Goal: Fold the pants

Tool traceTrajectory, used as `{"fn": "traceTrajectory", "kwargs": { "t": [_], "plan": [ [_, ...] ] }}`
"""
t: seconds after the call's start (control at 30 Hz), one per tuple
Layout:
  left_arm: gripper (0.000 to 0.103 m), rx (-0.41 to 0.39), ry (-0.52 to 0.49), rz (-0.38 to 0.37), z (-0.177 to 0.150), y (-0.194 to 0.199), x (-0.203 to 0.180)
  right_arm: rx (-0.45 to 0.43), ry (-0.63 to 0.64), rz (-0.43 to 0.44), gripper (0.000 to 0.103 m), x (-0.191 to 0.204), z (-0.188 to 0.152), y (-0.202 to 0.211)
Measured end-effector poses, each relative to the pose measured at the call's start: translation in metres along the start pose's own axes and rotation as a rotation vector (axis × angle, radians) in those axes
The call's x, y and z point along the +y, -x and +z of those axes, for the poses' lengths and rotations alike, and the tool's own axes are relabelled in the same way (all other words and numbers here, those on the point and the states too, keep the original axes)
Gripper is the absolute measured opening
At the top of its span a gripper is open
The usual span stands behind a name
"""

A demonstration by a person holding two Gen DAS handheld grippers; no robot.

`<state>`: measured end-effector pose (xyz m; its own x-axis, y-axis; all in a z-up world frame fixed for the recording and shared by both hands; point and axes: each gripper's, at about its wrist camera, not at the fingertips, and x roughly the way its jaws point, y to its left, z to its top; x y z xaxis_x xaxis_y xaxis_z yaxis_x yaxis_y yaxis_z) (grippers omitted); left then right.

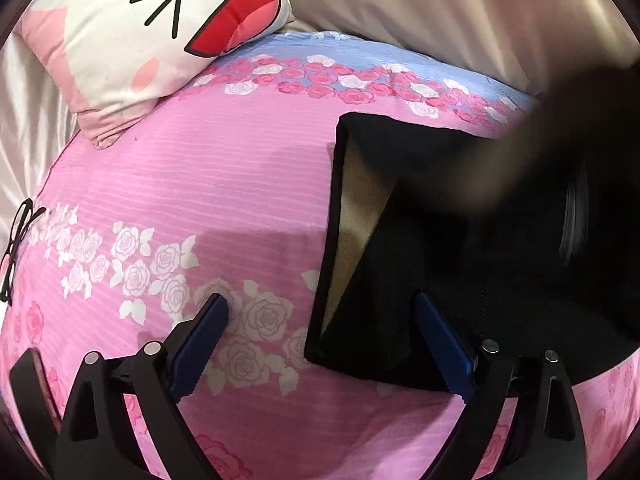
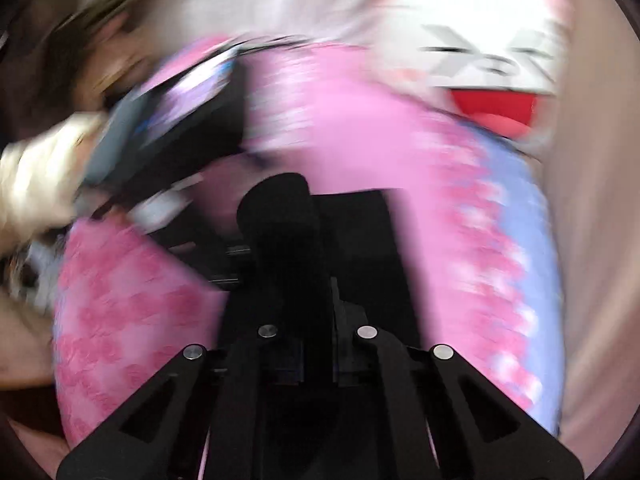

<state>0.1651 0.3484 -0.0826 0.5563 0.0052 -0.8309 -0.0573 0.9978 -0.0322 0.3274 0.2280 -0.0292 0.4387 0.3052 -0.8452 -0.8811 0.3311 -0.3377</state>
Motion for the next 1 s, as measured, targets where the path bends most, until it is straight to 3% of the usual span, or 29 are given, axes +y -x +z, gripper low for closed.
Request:
{"fn": "traceTrajectory", "kwargs": {
  "t": [0.13,0.2,0.27,0.3,0.37,0.43,0.47,0.5,0.53,0.57,0.63,0.73,0.8,0.83,0.9,0.93,1.0],
  "plan": [
    [0.093,0.004,0.005,0.006,0.0,0.0,0.001,-0.092,-0.092,-0.368,0.006,-0.042,0.018,0.039],
    [0.093,0.006,0.006,0.006,0.0,0.0,0.001,-0.16,-0.101,-0.438,0.006,-0.028,0.025,0.047],
    [0.093,0.008,0.003,0.004,-0.001,0.0,0.001,-0.19,-0.028,-0.532,0.006,0.022,0.029,0.022],
    [0.093,0.012,0.001,-0.003,-0.003,0.002,0.002,-0.184,-0.019,-0.501,0.006,0.039,0.027,0.005],
    [0.093,0.023,-0.003,-0.017,-0.008,0.007,0.002,-0.103,-0.078,-0.265,0.007,0.077,0.021,-0.044],
    [0.093,0.044,-0.005,-0.041,-0.019,0.017,0.006,-0.056,-0.109,-0.107,0.007,0.102,0.012,-0.071],
    [0.093,0.059,-0.007,-0.045,-0.026,0.021,0.009,-0.053,-0.139,-0.031,0.012,0.11,0.007,-0.076],
    [0.092,0.081,-0.031,-0.024,-0.036,0.027,0.011,-0.047,-0.198,0.056,0.018,0.113,0.002,-0.079],
    [0.092,0.08,-0.042,0.003,-0.045,0.032,0.013,-0.05,-0.235,0.108,0.034,0.114,-0.001,-0.079],
    [0.092,0.083,-0.048,0.019,-0.052,0.036,0.016,-0.077,-0.265,0.15,0.06,0.111,-0.004,-0.073],
    [0.092,0.087,-0.038,0.032,-0.064,0.044,0.025,-0.173,-0.325,0.268,0.084,0.107,-0.011,-0.053],
    [0.091,0.074,0.011,0.062,-0.07,0.057,0.038,-0.322,-0.36,0.321,0.084,0.094,-0.029,0.0],
    [0.091,0.022,0.076,0.01,-0.062,0.075,0.049,-0.394,-0.419,0.226,0.075,0.07,-0.057,0.042],
    [0.091,-0.001,0.102,-0.028,-0.058,0.085,0.049,-0.39,-0.462,0.147,0.063,0.054,-0.073,0.056],
    [0.091,-0.051,0.133,-0.109,-0.042,0.102,0.045,-0.345,-0.586,-0.055,0.058,0.02,-0.122,0.079],
    [0.092,-0.083,0.131,-0.162,-0.027,0.108,0.036,-0.287,-0.643,-0.158,0.05,0.007,-0.15,0.085],
    [0.092,-0.102,0.1,-0.191,-0.002,0.105,0.011,-0.198,-0.727,-0.264,0.049,-0.003,-0.195,0.09]
  ]
}}
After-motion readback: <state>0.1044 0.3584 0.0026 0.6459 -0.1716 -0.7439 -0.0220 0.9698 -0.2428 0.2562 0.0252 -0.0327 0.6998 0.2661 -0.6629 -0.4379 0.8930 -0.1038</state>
